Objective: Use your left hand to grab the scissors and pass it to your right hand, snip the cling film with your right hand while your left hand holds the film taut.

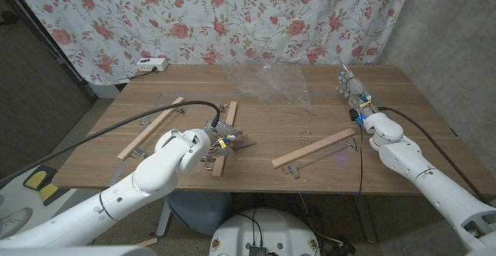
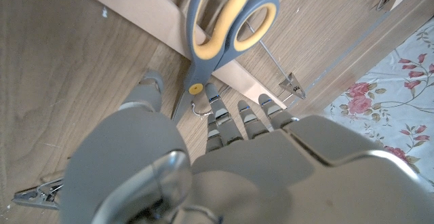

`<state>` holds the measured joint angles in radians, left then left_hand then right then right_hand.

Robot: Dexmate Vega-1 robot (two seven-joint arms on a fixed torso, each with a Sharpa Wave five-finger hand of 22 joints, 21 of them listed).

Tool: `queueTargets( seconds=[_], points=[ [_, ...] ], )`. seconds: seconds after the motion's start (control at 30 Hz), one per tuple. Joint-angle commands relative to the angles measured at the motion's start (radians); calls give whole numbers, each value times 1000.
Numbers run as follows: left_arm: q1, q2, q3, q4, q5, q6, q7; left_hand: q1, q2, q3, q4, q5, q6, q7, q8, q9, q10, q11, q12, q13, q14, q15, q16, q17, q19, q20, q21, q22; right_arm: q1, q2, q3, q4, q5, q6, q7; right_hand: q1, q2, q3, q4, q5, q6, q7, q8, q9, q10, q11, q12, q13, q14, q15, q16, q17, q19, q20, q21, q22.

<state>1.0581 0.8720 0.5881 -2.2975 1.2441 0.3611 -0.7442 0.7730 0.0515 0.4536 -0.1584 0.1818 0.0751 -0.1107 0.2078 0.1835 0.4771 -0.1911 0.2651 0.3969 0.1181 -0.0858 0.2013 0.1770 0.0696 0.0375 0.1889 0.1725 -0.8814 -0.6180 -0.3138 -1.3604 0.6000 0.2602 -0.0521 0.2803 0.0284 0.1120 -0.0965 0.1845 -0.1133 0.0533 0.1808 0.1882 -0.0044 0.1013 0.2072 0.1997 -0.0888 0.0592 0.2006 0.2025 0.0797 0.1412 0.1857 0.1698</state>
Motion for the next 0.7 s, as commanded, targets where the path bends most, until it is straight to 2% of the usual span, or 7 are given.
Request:
queueTargets(
  seconds=[0.03, 0.4, 0.7],
  points=[
    [1, -6, 0, 7, -15, -3, 3, 4, 8, 0, 4, 10, 7, -1, -1, 6, 10, -4, -4, 4, 7, -5, -1, 0, 3, -6, 2, 0, -6, 6, 1, -3, -6, 9, -12, 4, 7, 1, -6, 0, -3, 0, 2, 2, -3, 3, -3, 2, -7, -2, 6, 1, 0, 2, 5, 2],
    [-2, -7, 7, 12, -17, 4, 1, 7, 16, -1, 4, 12, 10, 2, -1, 6, 15, -3, -4, 6, 8, -5, -2, 0, 4, -7, 2, 0, -3, 9, -1, 1, -8, 9, -12, 2, 7, 0, -7, 0, 3, -1, 7, 3, -4, 2, -3, 2, -6, -2, 6, 2, 1, 1, 5, 2],
    [-1, -12, 18, 15, 12, 11, 5, 44, 50, 19, -7, 22, 4, 7, -4, 7, 8, -1, -9, 9, 10, -5, -2, -1, 8, 1, 3, -1, -1, 10, -2, 3, -8, 7, -12, 2, 8, 0, -8, 0, 3, -1, 9, 3, -4, 3, -3, 2, -6, -3, 6, 1, 1, 1, 5, 2]
  ],
)
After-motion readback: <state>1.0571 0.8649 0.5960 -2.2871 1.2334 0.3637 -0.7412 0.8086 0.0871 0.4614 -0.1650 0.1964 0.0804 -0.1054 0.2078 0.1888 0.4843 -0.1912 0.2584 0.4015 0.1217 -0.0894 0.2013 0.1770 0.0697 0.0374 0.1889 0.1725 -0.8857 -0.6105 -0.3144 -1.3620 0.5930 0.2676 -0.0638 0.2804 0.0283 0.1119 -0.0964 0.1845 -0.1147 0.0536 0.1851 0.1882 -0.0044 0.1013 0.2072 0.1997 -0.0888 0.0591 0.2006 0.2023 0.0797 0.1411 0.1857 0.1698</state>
